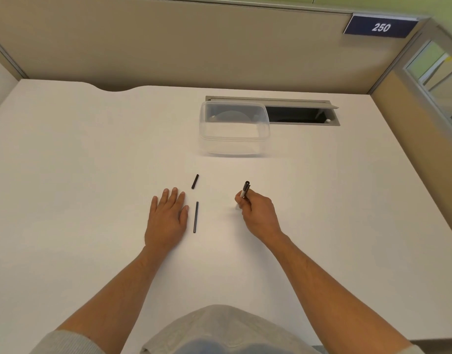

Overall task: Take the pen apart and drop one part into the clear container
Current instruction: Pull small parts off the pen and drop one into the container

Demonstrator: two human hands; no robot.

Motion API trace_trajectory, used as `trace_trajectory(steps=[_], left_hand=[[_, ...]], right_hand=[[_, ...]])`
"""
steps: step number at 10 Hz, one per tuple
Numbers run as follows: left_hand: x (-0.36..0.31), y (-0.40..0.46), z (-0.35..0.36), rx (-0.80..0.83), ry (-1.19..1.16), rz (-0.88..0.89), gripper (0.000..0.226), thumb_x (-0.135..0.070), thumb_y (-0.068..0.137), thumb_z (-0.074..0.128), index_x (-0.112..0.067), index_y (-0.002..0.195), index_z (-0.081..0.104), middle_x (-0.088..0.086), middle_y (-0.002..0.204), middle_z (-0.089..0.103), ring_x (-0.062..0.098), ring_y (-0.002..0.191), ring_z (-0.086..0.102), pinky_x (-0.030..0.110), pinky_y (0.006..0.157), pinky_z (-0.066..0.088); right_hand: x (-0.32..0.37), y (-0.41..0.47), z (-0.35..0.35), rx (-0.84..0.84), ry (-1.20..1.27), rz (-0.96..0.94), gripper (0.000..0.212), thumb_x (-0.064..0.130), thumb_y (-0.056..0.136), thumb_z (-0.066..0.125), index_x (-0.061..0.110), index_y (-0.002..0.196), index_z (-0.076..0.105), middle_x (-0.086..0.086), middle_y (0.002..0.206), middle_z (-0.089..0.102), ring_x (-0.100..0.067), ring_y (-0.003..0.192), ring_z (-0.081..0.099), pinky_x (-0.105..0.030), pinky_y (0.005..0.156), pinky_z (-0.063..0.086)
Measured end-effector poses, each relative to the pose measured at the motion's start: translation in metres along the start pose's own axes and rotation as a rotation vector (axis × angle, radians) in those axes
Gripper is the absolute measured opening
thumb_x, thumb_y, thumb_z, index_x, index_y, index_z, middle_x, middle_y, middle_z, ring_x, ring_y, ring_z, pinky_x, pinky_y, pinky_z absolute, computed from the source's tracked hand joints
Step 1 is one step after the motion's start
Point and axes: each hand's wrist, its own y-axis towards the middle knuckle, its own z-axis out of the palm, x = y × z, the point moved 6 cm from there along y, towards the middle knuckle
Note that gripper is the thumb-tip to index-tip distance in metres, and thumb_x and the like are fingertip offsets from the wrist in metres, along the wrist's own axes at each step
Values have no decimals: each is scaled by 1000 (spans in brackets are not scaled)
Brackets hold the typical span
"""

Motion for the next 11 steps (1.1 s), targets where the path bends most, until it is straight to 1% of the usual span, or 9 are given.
trace_trajectory(steps=[1,4,5,6,7,8,9,10,11], left_hand=[[0,0,0,8,2,-3,56,-40,98,22,-16,146,38,6,157,32,25,147,20,45,120,10],[-1,-1,-2,11,-11,-3,57,-40,98,21,-16,147,37,5,157,30,24,148,18,45,121,8],[-1,-1,-2,9,-7,-2,56,-40,98,22,-15,147,37,6,157,31,25,147,19,45,120,9],[-2,-2,-2,11,-4,0,57,-40,98,22,-15,147,37,6,157,31,25,147,20,45,120,9],[-1,-1,-2,10,-10,-3,57,-40,98,22,-15,146,38,6,157,32,25,147,20,46,120,10],[-1,-1,-1,7,-8,0,56,-40,98,22,-15,146,39,7,156,33,26,147,21,47,120,11],[0,-1,-1,6,-7,-2,56,-39,98,23,-15,146,39,7,156,33,26,147,21,47,120,11],[0,0,0,8,-11,-1,56,-39,98,24,-15,146,39,7,156,34,26,147,21,46,120,11],[1,-1,0,2,-13,-2,56,-39,98,24,-15,146,39,7,156,34,26,147,21,46,120,11]], right_hand=[[-3,2,1,9,-29,21,19,24,97,41,16,89,56,0,77,65,-18,68,58,-33,64,46],[-8,-1,-2,-24,-50,18,20,21,97,38,19,85,55,3,75,64,-13,66,58,-26,57,41],[-6,-2,-5,-61,-39,4,20,20,97,39,18,88,56,2,75,63,-14,67,58,-27,59,44],[-8,-1,-1,8,-55,31,19,21,97,39,18,86,53,2,74,62,-8,61,53,-25,56,36],[-5,1,-2,16,-101,7,20,23,98,38,17,85,52,0,73,62,-11,59,52,-27,56,36],[-2,1,-8,-52,-61,-2,20,23,98,39,16,89,56,1,75,63,-16,67,59,-29,60,45],[-2,0,-10,-95,-38,-2,20,23,98,40,16,92,58,4,75,63,-15,70,60,-28,62,46],[-10,0,-4,-9,-38,37,20,25,98,40,16,90,56,5,72,61,-7,61,56,-23,57,39],[-8,1,-4,7,-75,20,20,27,98,40,18,87,54,3,72,61,-6,59,53,-23,53,35]])
